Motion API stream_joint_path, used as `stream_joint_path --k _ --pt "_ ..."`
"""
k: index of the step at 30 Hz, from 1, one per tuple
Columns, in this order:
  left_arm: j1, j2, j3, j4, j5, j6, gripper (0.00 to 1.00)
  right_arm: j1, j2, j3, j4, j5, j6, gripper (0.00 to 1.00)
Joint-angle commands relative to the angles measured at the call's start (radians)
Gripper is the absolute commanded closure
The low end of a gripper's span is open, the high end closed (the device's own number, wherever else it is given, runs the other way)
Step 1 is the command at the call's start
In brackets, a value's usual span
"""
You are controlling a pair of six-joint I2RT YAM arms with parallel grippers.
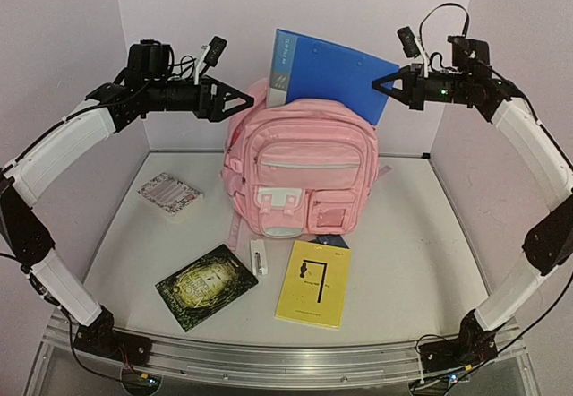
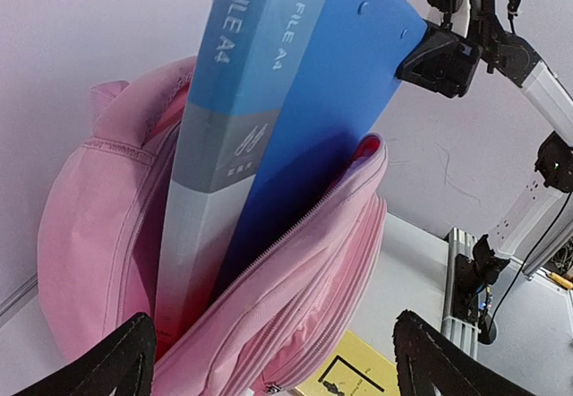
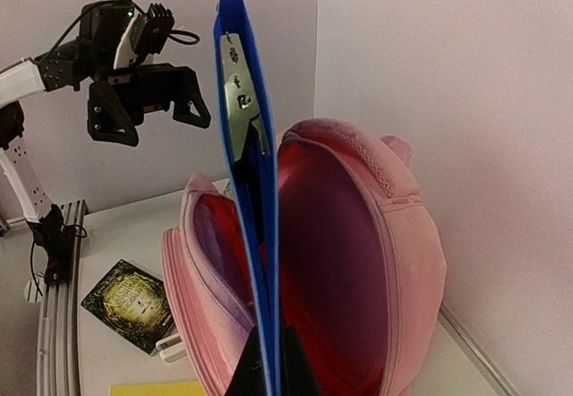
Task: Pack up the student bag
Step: Place the files in the student bag.
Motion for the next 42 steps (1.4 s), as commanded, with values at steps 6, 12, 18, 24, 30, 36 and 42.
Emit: stream_joint_path --k 6,12,18,24,30,36,42 --pt "-0.001 0.004 -0.021 0.07 0.045 -0.028 0.07 -0.005 -0.014 0.038 0.001 0.035 0.017 0.43" --pt "-0.001 0.003 -0.033 0.072 0.045 -0.033 0.07 -0.005 -0.016 0.028 0.008 0.057 0.021 0.3" --pt "-0.001 -0.001 -0.052 0.075 0.042 -0.036 0.07 -0.005 0.0 0.023 0.016 0.065 0.04 0.26" --pt "-0.003 0.028 -0.051 0.07 0.044 -0.035 0.06 -0.004 -0.046 -0.067 0.16 0.189 0.156 0.15" --pt "-0.003 0.012 -0.099 0.09 -0.02 -0.053 0.06 -0.003 -0.138 -0.22 0.347 0.388 0.34 0.04" --pt "0.054 -0.054 -0.199 0.11 -0.151 -0.192 0.06 -0.003 -0.24 -0.368 0.427 0.507 0.469 0.02" --pt "0.207 -0.086 -0.307 0.048 -0.213 -0.319 0.06 -0.005 -0.386 -0.524 0.518 0.569 0.56 0.02"
